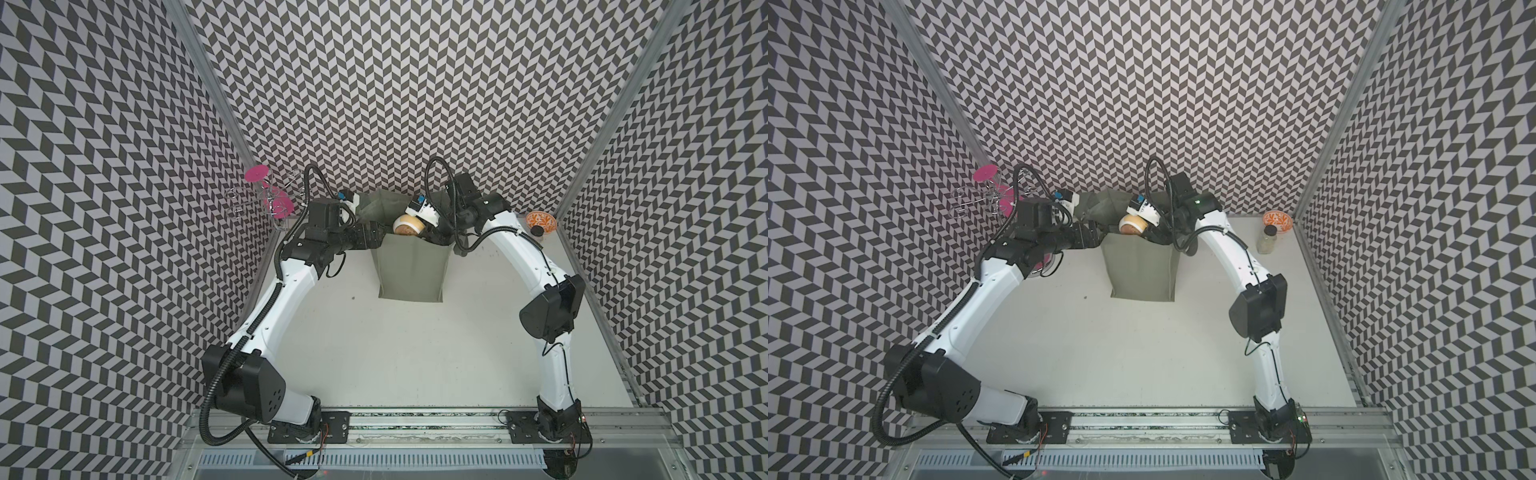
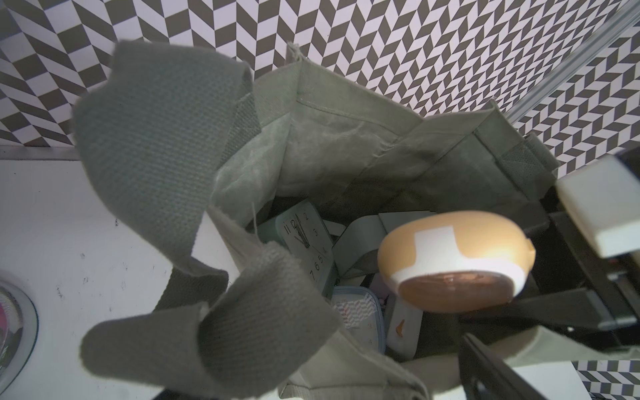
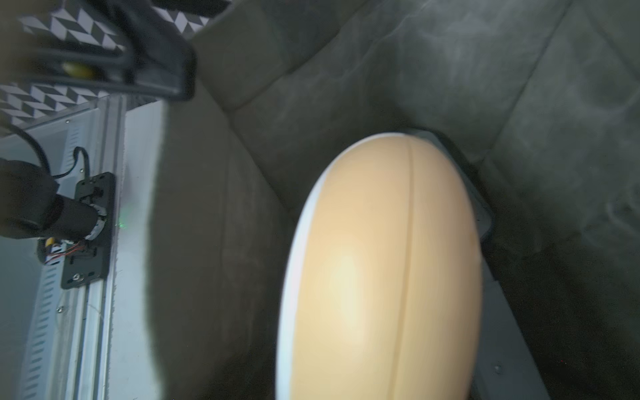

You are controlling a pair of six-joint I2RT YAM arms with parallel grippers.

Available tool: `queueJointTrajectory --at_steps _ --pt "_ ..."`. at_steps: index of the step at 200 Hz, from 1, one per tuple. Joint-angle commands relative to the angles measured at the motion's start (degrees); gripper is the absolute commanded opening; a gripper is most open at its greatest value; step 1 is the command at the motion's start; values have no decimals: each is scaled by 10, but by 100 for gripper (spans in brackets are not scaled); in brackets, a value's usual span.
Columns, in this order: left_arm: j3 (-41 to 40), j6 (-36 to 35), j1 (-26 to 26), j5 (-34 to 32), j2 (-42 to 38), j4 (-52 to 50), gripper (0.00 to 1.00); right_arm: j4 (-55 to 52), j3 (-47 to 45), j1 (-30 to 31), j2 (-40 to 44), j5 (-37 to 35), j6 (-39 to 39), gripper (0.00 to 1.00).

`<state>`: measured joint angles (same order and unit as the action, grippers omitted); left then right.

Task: Put the alarm clock into the canvas bag
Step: Place the alarm at the canvas bag.

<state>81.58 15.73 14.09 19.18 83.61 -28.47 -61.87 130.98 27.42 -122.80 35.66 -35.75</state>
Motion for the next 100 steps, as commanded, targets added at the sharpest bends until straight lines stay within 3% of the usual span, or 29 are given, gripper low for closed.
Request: queueJointTrajectory --at_steps 1,42,61,83,85,87,100 --pt "2 -13 -4 13 -11 -4 98 11 -29 14 2 16 -4 36" --pt "-24 -12 -4 23 -35 12 98 -4 -22 42 -55 -41 23 34" --pt "-30 -11 -4 20 -41 12 99 -23 -21 44 -69 -59 26 38" --pt "-33 -9 -4 14 -47 12 99 13 -8 44 -59 -96 57 75" --pt "-33 -9 -4 13 -47 11 99 16 -7 44 -56 -96 61 92" --pt "-33 -9 -4 12 -48 11 99 21 -7 44 -52 -96 63 98" --pt "-34 -9 -5 -1 -55 12 99 54 -10 44 -24 -89 77 99"
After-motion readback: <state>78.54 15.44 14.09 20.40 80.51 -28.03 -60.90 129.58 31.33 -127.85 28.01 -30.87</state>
